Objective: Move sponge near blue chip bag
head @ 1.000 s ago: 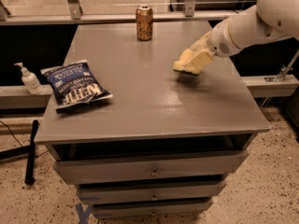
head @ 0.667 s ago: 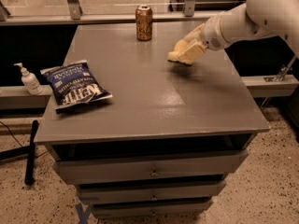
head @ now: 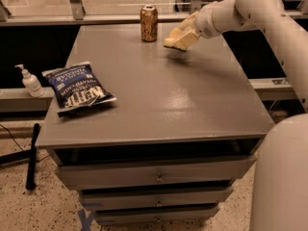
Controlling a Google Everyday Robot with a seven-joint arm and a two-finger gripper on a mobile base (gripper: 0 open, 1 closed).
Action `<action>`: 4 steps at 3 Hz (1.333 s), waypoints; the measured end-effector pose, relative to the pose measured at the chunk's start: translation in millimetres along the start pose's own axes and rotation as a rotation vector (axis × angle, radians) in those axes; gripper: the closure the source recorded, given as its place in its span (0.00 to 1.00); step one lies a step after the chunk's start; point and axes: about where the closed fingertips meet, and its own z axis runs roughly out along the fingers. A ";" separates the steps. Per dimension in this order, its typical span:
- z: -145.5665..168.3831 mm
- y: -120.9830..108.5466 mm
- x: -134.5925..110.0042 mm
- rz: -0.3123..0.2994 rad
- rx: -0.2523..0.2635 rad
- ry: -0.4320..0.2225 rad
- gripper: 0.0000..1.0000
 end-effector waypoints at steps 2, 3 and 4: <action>45.0 -17.5 -6.1 -0.006 0.008 -0.038 1.00; 60.6 -17.1 -8.4 -0.009 -0.003 -0.042 1.00; 72.2 -14.4 -4.4 -0.002 -0.021 -0.023 0.82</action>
Offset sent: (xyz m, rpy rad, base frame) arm 0.0629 0.0311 -0.0097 0.0377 -0.0402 0.0192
